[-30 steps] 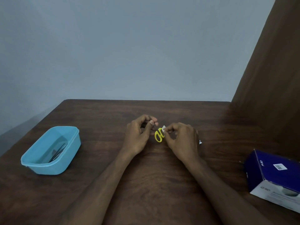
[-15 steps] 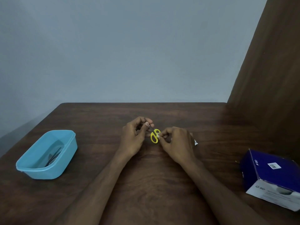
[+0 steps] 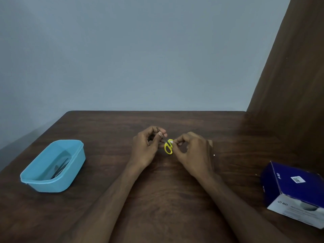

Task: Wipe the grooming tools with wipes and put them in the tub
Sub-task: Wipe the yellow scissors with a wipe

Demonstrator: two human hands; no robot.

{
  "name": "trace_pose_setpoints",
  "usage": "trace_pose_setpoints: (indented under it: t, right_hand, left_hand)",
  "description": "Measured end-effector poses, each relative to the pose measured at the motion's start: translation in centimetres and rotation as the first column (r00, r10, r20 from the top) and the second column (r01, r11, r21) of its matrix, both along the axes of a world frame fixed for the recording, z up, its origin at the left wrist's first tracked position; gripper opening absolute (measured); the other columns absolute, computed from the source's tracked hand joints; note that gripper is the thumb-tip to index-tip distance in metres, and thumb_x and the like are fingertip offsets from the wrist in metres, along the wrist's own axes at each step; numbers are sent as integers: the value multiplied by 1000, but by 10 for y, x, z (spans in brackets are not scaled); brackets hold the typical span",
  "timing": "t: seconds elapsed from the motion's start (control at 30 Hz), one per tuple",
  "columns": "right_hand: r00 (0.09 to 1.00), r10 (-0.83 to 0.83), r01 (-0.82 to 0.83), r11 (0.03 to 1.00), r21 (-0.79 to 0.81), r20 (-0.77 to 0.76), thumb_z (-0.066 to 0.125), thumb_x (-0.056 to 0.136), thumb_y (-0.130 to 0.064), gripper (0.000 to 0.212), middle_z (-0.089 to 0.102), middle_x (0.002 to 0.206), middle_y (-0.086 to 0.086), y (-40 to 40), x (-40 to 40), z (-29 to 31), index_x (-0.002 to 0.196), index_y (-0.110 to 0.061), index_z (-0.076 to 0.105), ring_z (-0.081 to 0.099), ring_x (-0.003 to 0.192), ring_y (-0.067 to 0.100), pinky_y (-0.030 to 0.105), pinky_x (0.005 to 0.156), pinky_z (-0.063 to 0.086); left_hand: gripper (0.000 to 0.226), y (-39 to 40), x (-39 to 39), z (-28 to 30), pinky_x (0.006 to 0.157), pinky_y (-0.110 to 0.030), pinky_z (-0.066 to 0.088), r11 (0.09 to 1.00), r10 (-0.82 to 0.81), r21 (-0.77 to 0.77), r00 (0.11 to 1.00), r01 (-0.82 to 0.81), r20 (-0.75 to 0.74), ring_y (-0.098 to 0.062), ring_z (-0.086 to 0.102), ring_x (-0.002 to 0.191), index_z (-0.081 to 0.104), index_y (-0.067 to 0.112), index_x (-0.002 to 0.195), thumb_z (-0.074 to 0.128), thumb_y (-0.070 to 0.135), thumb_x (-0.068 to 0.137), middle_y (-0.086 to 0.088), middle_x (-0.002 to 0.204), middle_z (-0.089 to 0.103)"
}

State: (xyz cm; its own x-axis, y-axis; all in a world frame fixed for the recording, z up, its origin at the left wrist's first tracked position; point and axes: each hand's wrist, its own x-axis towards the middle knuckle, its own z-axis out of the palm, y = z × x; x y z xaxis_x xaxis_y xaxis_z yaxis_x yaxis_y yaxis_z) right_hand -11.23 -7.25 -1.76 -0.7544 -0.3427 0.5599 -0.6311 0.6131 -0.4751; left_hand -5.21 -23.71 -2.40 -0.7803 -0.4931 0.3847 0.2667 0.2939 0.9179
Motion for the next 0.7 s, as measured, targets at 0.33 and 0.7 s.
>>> trace_pose_setpoints:
  t: [0.33, 0.7]
  right_hand:
    - [998, -18, 7, 980, 201, 53, 65, 89, -57, 20, 75, 88, -15, -2, 5, 0, 90, -40, 77, 71, 94, 13, 39, 81, 34]
    - [988, 9, -3, 999, 35, -154, 75, 85, -48, 11, 63, 83, -13, -2, 5, -2, 83, -37, 75, 63, 77, 14, 40, 78, 40]
  left_hand:
    - [16, 0, 0, -1, 78, -37, 68, 999, -4, 48, 1000, 4, 8, -24, 82, 89, 75, 9, 99, 62, 3, 106, -7, 99, 81]
    - [12, 5, 3, 4, 68, -28, 66, 999, 41, -6, 999, -41, 23, -18, 81, 85, 79, 3, 105, 67, 4, 103, -6, 98, 82]
